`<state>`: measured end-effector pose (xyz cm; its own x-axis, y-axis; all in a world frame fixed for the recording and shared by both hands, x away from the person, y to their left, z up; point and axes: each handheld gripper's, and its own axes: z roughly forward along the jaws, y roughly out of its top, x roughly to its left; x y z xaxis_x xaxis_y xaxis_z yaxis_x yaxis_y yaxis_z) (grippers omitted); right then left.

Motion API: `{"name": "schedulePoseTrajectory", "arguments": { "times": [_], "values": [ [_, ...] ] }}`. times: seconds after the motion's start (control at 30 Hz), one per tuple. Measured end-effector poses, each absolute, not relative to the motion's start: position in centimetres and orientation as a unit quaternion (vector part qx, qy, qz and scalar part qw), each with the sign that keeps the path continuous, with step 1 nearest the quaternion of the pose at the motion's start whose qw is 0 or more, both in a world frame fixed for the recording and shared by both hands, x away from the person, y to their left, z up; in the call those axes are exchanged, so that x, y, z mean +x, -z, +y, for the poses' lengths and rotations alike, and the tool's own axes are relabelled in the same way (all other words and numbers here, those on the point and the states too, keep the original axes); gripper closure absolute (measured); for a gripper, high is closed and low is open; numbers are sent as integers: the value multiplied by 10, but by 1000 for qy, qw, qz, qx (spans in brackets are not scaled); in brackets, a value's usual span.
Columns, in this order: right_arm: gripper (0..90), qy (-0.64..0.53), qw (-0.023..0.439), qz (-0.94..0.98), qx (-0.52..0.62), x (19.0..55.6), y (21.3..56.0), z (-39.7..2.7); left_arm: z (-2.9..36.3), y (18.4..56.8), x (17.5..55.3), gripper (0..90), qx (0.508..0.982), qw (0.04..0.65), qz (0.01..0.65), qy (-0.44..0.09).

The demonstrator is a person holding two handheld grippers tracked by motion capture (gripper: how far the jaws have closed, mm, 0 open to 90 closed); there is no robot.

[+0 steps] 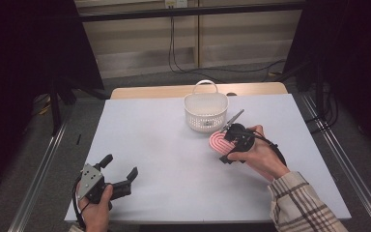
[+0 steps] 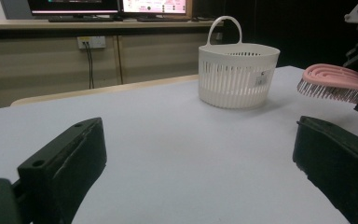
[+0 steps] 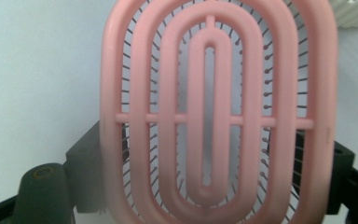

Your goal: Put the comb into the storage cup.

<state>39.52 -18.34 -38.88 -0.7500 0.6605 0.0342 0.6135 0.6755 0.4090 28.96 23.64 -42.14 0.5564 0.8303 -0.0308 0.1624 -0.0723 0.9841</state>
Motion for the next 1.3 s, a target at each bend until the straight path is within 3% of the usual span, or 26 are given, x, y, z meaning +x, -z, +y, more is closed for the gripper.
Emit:
{"name": "schedulePoseTrajectory", "arguments": {
  "times": [1.3],
  "values": [
    [204, -338, 152, 856, 359, 386, 359, -201, 236, 422, 289, 28, 672, 572, 369, -292]
  ]
}}
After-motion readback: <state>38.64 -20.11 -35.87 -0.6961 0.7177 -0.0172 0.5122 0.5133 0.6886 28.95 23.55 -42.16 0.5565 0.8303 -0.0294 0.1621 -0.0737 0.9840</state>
